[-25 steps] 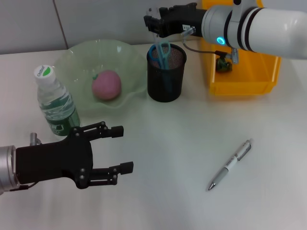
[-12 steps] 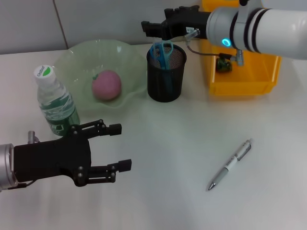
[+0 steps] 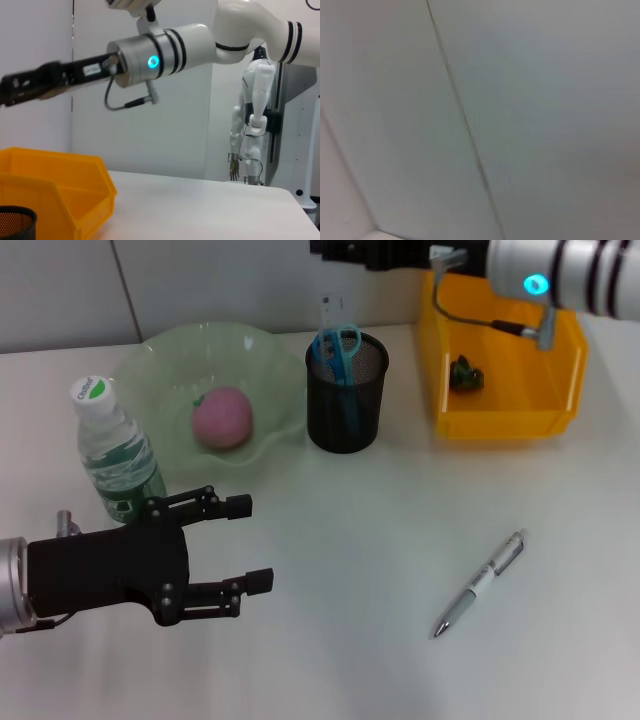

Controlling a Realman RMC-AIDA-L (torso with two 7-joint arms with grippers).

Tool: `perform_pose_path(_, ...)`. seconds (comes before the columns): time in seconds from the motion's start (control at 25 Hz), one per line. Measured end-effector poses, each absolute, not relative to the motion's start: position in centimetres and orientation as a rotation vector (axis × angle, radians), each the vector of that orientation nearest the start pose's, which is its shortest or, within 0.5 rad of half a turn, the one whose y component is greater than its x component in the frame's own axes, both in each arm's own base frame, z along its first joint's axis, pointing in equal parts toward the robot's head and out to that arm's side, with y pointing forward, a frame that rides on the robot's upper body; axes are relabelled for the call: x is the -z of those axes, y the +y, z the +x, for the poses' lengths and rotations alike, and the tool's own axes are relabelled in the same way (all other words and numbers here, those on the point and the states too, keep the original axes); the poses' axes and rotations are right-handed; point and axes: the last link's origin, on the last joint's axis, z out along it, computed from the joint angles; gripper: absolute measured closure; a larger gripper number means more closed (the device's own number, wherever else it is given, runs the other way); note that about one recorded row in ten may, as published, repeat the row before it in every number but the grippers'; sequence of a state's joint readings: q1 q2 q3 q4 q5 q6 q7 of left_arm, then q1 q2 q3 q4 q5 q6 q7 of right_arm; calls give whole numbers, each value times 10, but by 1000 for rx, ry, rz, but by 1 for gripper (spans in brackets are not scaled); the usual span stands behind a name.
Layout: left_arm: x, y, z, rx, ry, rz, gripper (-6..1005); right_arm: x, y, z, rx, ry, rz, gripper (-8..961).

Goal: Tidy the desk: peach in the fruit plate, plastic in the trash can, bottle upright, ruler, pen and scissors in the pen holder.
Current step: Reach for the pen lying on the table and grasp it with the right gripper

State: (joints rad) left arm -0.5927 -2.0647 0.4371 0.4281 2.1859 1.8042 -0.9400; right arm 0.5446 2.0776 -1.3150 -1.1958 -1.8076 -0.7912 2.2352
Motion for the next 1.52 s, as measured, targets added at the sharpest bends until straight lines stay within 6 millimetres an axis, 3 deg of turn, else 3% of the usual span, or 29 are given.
perform_pose_path(0.24,16,295,-252,954,-189,-2850,185,-54,406,144,-966,842,-2387,160)
perform_pose_path(0.56,17,293,-252,960,-198,-2852,185,-67,372,175,-881,796,-2687,161)
perform_pose_path(0.6,18,291,-254,961,-205,-2851,185,-70,362,182,-810,771,-2772,161)
perform_pose_path(0.72,18,290,-255,965,-208,-2843,185,-72,355,186,-727,743,-2848,161)
perform_pose_path(0.88,16,289,-257,984,-220,-2812,185,-71,348,185,-491,642,-2977,162)
perform_pose_path(1.0,15,287,-260,991,-237,-2790,185,-72,346,179,-179,525,-3078,162)
perform_pose_path(1.24,16,285,-265,972,-272,-2780,186,-72,349,172,79,418,-3154,163)
perform_pose_path(1.4,17,285,-270,941,-285,-2766,186,-64,350,168,379,312,-3209,165)
perform_pose_path(1.52,17,285,-272,935,-300,-2759,186,-60,351,167,453,265,-3221,167)
